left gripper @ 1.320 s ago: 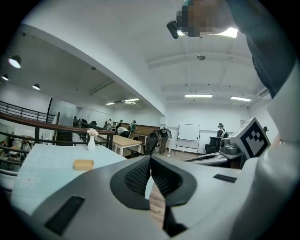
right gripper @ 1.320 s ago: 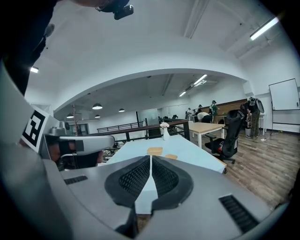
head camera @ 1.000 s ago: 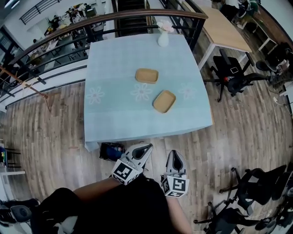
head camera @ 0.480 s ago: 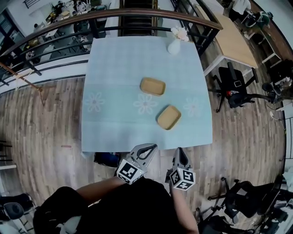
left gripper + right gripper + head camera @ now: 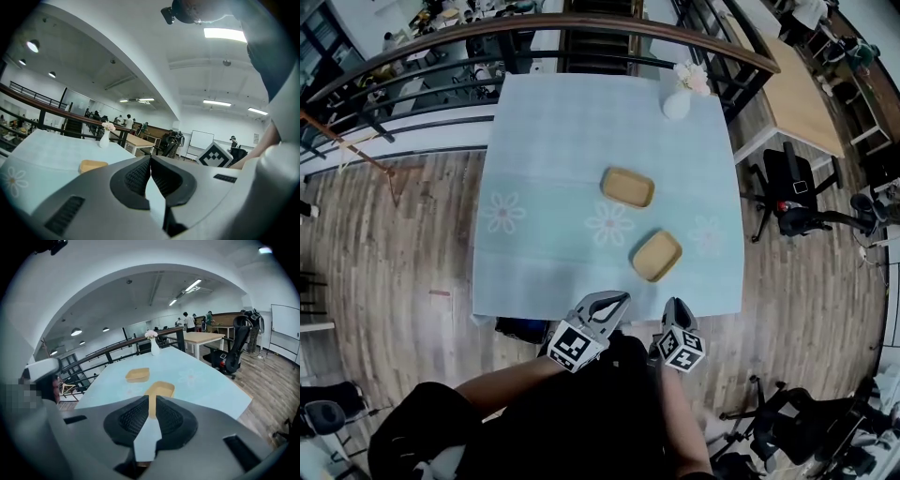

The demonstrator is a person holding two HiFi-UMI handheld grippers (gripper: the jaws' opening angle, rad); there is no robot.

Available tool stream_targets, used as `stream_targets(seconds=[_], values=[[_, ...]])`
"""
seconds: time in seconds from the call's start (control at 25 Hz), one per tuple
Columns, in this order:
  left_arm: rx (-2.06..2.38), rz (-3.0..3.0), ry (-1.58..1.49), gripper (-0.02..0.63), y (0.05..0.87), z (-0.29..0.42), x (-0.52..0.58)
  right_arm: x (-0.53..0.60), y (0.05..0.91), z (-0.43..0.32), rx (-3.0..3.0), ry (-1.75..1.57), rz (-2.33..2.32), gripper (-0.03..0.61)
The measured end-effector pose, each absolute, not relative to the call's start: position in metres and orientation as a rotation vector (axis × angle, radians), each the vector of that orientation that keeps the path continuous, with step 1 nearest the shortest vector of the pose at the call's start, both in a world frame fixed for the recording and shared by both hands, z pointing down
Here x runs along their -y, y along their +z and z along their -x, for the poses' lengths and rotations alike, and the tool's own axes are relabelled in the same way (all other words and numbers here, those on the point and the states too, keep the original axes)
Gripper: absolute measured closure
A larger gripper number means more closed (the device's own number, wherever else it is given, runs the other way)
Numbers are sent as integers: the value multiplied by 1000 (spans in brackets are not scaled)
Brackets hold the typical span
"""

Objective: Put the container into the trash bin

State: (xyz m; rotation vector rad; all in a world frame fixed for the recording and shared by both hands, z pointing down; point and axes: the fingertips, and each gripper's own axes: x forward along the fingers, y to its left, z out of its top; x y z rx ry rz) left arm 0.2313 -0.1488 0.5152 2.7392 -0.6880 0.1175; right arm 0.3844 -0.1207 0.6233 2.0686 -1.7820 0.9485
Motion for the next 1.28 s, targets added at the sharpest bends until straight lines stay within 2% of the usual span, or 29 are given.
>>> stream_targets(seconds=[0.12, 0.36, 0.72, 0.96, 1.12, 1.28], values=[[709, -2724, 134, 600, 520, -235, 157, 134, 651, -392, 1751, 1052, -2041, 537], [746, -2706, 173, 600, 520, -251, 169, 164, 690, -409, 1710, 1140, -1965, 477], [845, -2622, 241, 600, 531, -266, 189, 187, 757, -426, 1614, 1463, -1948, 477], [950, -2593, 281, 600, 540, -282, 194, 196, 780, -439, 1604, 1508, -1909, 477], [1067, -2540, 300, 600, 544, -280, 197, 206, 784, -439, 1609, 1574, -1900, 520], [1155, -2478, 318, 600, 551, -278, 191, 208, 776, -434, 1680, 1542, -1825, 531]])
